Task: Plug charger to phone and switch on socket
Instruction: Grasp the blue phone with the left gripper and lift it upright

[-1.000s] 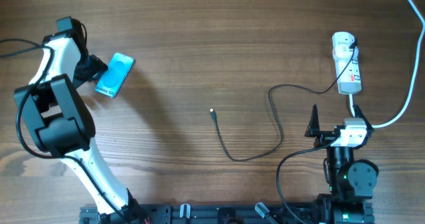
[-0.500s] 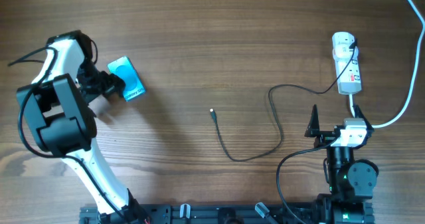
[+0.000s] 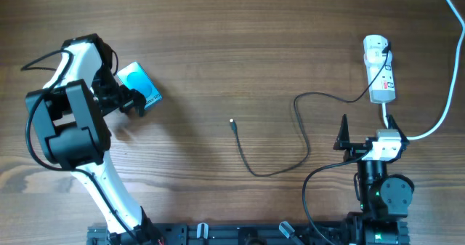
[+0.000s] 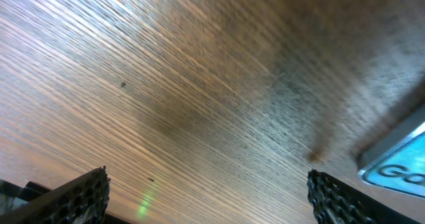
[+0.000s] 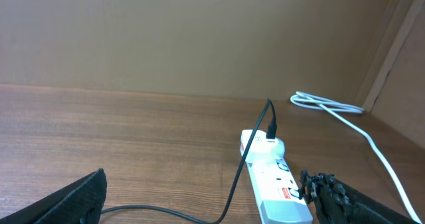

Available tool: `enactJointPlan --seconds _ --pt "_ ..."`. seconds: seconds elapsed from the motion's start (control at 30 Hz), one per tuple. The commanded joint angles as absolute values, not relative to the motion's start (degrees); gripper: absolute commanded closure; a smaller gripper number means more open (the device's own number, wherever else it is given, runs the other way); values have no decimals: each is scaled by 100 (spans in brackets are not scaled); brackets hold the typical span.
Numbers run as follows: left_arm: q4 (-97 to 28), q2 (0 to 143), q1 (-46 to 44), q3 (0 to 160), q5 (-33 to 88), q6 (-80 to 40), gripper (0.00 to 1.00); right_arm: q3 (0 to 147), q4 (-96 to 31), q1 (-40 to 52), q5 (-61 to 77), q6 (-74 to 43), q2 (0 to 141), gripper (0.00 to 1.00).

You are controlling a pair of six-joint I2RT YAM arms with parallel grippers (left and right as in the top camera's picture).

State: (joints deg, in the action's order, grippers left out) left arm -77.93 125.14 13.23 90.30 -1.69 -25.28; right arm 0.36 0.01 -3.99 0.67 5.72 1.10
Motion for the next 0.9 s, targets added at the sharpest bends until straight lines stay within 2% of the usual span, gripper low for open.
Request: enactJointPlan --seconds 0.0,0.33,0.53,0.87 --pt "-7776 11900 1323 9378 -237 -2753 0 30 27 -370 137 600 54 0" --pt "-6670 11542 1105 9306 211 -2864 0 30 27 -370 137 600 54 0" --pt "-5627 11552 823 8779 207 -3074 0 30 27 -370 137 600 54 0" --pt "-4766 11563 521 7852 156 -3076 0 30 27 -370 137 600 54 0"
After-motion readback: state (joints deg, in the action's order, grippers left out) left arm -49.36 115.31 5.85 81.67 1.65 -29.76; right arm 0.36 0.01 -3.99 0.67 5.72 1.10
